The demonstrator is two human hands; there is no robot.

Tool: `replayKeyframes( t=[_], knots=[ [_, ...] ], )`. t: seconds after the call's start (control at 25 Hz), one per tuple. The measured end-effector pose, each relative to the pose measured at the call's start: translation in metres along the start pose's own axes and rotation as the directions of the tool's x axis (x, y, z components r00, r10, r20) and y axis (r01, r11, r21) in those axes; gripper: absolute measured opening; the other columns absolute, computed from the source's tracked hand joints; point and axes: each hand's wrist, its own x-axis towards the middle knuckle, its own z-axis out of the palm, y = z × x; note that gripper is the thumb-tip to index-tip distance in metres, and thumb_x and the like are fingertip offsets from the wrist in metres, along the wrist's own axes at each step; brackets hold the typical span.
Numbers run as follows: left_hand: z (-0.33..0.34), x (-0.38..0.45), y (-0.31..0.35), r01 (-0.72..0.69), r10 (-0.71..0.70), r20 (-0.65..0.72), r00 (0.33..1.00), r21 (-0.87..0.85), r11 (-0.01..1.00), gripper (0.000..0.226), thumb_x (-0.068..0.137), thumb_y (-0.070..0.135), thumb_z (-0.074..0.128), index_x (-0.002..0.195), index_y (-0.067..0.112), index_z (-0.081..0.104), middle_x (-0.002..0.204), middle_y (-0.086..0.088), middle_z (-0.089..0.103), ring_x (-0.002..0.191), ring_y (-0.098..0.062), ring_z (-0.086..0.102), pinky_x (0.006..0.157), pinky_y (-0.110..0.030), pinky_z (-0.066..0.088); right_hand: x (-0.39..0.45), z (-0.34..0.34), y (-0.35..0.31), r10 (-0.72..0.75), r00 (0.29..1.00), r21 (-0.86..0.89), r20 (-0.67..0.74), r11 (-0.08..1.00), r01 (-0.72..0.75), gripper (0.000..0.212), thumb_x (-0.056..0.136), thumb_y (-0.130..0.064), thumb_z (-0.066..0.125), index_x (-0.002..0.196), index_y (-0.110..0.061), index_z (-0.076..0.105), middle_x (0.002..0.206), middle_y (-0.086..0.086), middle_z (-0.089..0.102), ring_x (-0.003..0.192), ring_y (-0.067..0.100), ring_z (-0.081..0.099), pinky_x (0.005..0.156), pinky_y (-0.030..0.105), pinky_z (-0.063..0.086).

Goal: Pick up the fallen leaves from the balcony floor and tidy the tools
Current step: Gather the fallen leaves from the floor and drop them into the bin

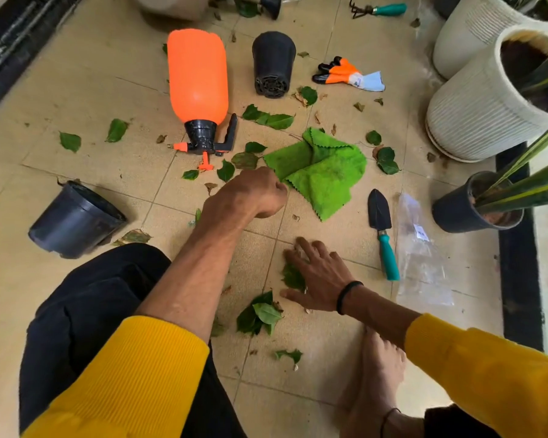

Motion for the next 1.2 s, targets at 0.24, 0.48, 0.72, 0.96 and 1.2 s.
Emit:
replayKeyframes(
  t=[0.24,0.48,0.72,0.96,1.2],
  knots=[
    [0.007,-0.006,0.013,-0.067,0.067,-0.028,0.997,0.014,0.998,0.043,0.107,0.037,0.04,0.128,0.007,0.064,0.122,-0.015,0.067,0.099,-0.028,0.067,0.064,-0.028,0.05,-0.007,0.026,0.002,-0.086,0.988,0.169,-0.129,0.98,0.107,0.037,0.097,-0.019,0.062,0.133,-0.026,0.06,0.143,0.01,0.04,0.121,0.03,0.049,0.091,0.041,0.057],
    [0.04,0.001,-0.015,0.12,-0.142,0.043,0.989,-0.798,0.591,0.029,0.106,0.032,0.046,0.118,0.014,0.065,0.114,-0.01,0.071,0.093,-0.021,0.067,0.084,-0.036,0.056,0.004,-0.026,0.002,0.309,0.936,0.634,-0.169,0.762,-0.136,0.014,0.088,-0.011,0.071,0.099,-0.015,0.078,0.097,0.003,0.071,0.084,0.013,0.062,0.082,0.033,0.056],
    [0.102,0.021,-0.031,0.304,-0.123,0.346,0.93,-0.913,-0.274,0.043,0.107,0.04,0.035,0.12,0.012,0.064,0.118,-0.012,0.067,0.115,-0.031,0.061,0.105,-0.048,0.046,0.016,-0.14,-0.016,0.328,0.924,0.795,-0.194,0.604,-0.048,0.012,0.086,-0.017,0.077,0.097,-0.015,0.075,0.088,-0.002,0.074,0.072,0.006,0.07,0.064,0.02,0.056],
    [0.112,0.023,-0.023,0.337,0.184,0.283,0.941,-0.787,-0.517,0.039,0.105,0.032,0.042,0.112,0.004,0.069,0.116,-0.02,0.071,0.102,-0.036,0.071,0.097,-0.052,0.053,0.008,-0.171,-0.007,0.346,0.927,0.759,-0.143,0.64,-0.122,0.01,0.09,-0.027,0.071,0.098,-0.022,0.074,0.095,-0.006,0.073,0.082,0.012,0.071,0.071,0.029,0.059],
    [0.124,0.026,-0.03,0.325,0.188,0.265,0.946,-0.789,-0.522,0.031,0.101,0.024,0.043,0.094,0.005,0.067,0.097,-0.015,0.07,0.096,-0.033,0.071,0.099,-0.045,0.052,-0.007,-0.084,0.066,0.481,0.858,0.625,0.18,0.618,-0.478,0.062,0.078,-0.047,0.08,0.131,-0.021,0.06,0.121,0.006,0.066,0.106,0.024,0.068,0.096,0.041,0.055]
  ],
)
